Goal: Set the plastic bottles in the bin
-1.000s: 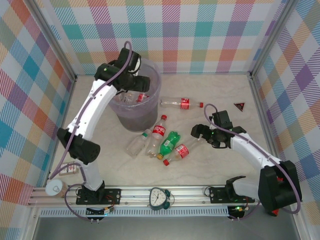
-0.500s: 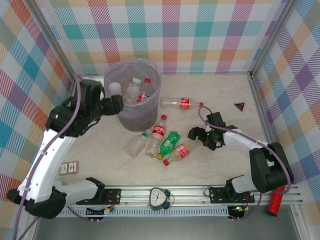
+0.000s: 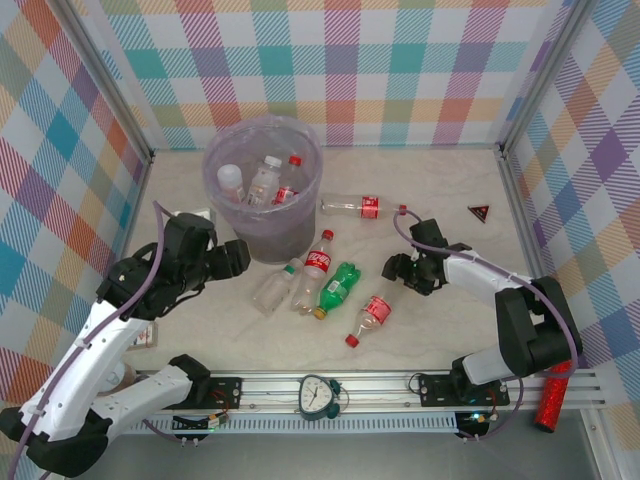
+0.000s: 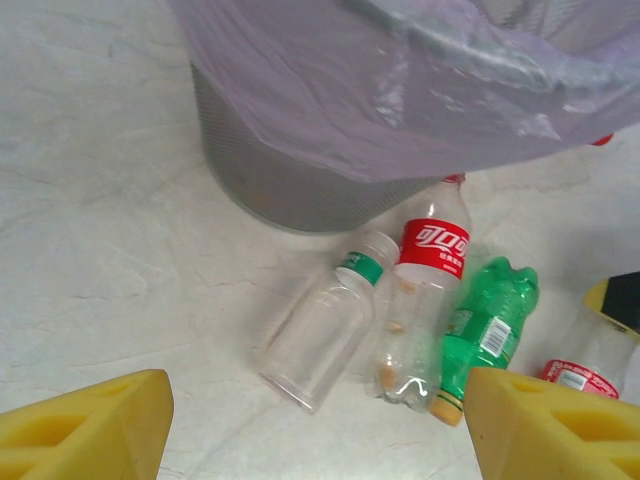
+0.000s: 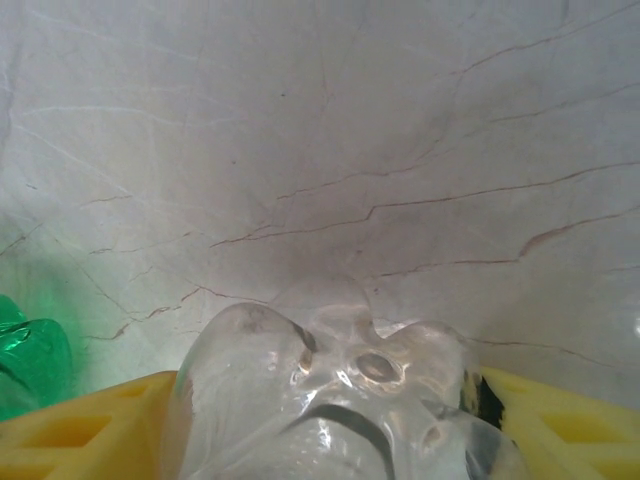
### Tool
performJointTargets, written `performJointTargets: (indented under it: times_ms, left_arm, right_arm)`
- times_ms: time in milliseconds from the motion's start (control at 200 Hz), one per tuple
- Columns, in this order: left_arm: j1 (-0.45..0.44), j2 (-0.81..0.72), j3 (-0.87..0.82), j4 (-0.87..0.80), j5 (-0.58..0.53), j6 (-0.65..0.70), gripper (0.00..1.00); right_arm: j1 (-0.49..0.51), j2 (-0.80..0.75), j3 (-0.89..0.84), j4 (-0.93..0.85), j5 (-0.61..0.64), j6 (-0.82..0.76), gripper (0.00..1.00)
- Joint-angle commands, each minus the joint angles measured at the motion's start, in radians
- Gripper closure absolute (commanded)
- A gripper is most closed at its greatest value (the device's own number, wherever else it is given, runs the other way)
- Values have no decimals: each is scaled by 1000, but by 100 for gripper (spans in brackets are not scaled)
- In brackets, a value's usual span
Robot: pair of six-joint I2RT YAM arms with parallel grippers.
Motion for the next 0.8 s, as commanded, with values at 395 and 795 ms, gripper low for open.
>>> performJointTargets:
  times_ms: [395, 795]
  left_arm:
    - [-294, 183, 8, 274, 35, -46, 21]
    - [-432, 565, 112, 547, 151, -17, 13]
  right_arm:
    - [-17, -148, 216, -171, -81, -205, 37]
    - [12, -154, 291, -31, -289, -142, 46]
